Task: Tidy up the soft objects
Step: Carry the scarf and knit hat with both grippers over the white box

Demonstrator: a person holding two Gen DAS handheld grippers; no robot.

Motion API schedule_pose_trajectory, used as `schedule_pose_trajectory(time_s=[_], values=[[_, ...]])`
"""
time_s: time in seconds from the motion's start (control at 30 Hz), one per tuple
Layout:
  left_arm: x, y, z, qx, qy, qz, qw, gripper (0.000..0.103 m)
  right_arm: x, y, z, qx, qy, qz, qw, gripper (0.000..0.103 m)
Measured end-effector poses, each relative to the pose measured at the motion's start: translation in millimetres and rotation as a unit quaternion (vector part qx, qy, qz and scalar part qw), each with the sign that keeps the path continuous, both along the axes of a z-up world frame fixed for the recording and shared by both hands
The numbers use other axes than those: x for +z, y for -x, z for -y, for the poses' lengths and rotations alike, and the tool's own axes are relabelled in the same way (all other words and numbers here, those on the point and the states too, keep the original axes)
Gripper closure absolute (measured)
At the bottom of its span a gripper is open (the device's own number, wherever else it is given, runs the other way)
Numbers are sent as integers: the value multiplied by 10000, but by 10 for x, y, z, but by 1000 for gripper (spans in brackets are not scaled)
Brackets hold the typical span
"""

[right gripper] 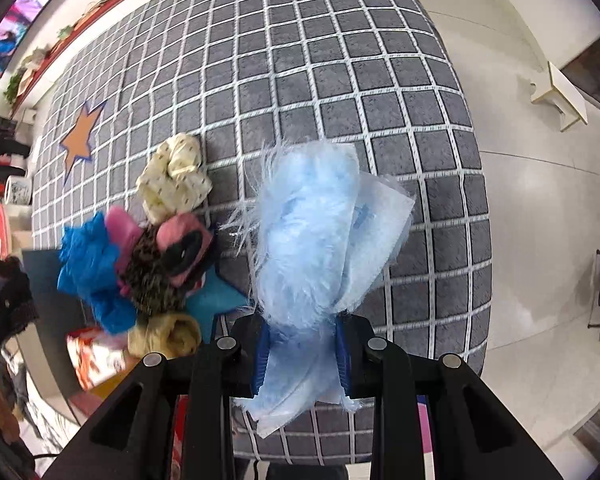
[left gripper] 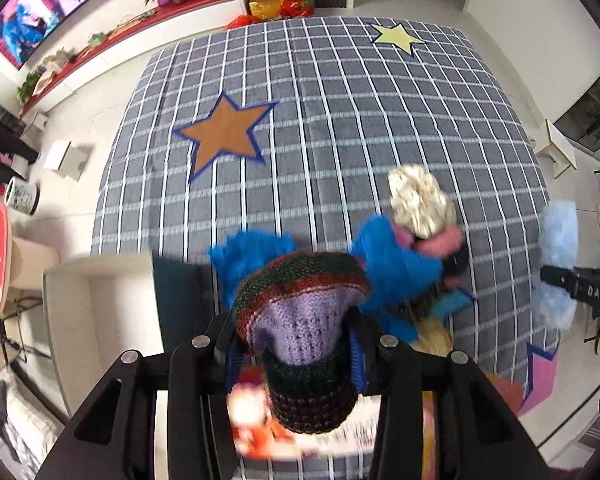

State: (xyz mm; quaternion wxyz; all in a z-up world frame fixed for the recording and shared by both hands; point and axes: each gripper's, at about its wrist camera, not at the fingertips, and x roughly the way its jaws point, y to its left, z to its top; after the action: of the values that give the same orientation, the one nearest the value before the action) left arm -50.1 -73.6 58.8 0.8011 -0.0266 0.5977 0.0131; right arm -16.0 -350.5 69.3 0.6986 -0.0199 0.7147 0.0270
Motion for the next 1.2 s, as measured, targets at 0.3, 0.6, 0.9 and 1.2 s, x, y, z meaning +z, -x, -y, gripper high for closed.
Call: schedule_pose_trajectory(time_s=[0.3, 0.6, 0.9, 1.2], values=[[193, 616, 29, 94, 390, -510, 9979, 58, -21, 390, 28, 50, 13, 13, 10000, 74], [186, 1113, -61, -531, 219, -492, 9971, 58, 3, 1170, -188, -372, 251, 37, 9990, 74], [464, 1429, -422, -613, 221, -183, 9977, 58, 92, 1844, -578, -198, 104, -32, 9997, 74], [654, 1732, -1015, -3, 243, -296, 9993, 58, 326, 2126, -1345, 1112, -130, 229, 9934, 74]])
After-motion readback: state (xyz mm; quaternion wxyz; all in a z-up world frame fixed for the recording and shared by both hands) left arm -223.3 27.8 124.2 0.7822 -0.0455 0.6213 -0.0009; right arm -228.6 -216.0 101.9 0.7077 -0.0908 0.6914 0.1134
